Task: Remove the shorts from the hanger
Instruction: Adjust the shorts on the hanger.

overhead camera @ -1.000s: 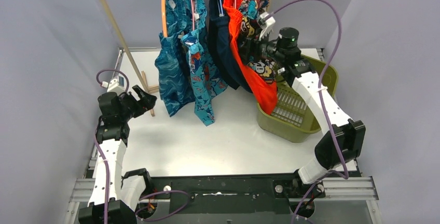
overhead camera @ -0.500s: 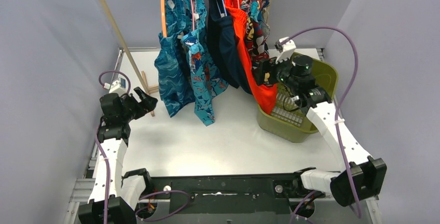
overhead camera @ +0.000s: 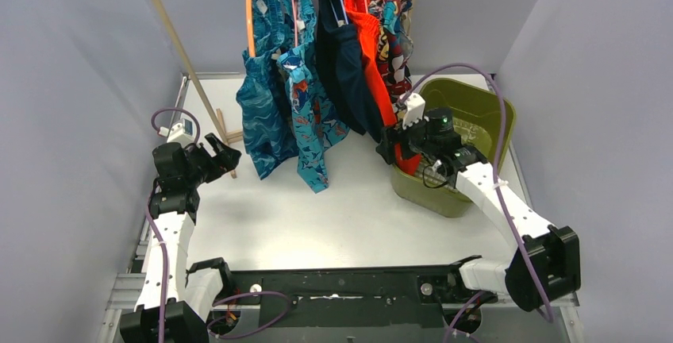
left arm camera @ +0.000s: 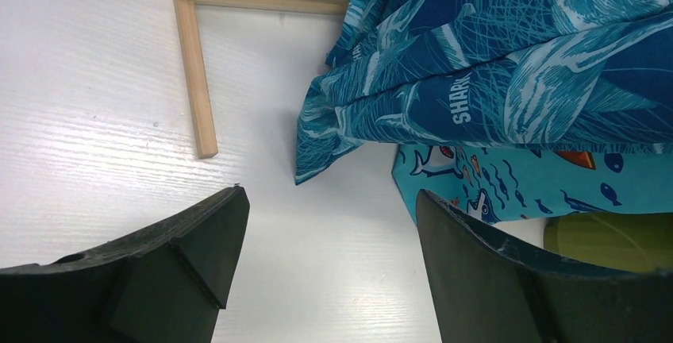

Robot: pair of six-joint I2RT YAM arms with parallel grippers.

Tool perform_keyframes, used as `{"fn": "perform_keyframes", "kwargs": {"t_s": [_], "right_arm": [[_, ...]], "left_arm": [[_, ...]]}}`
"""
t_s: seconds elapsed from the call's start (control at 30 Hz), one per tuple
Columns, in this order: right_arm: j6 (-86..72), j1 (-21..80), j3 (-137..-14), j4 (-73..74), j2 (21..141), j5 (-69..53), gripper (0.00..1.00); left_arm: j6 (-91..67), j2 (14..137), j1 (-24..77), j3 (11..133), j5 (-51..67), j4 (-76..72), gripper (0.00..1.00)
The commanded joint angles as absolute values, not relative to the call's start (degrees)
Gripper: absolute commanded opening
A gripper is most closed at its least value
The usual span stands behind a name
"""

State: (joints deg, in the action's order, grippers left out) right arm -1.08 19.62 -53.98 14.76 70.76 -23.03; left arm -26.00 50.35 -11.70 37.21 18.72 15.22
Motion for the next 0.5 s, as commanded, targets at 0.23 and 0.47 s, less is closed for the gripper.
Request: {"fn": "perform_keyframes", "kwargs": {"t_s": [0.23, 0.47], "right_arm": [[3.6, 29.3, -64.1, 8.0, 76.0, -6.8, 0.00], [5.7, 36.8, -69.6, 5.4, 72.8, 3.9, 0.00]], "left_arm": [[-23.7, 48.6, -11.5, 38.4, 18.3, 14.4, 0.77], [-23.7, 48.7, -11.5, 38.5, 18.4, 14.2, 0.77]]}}
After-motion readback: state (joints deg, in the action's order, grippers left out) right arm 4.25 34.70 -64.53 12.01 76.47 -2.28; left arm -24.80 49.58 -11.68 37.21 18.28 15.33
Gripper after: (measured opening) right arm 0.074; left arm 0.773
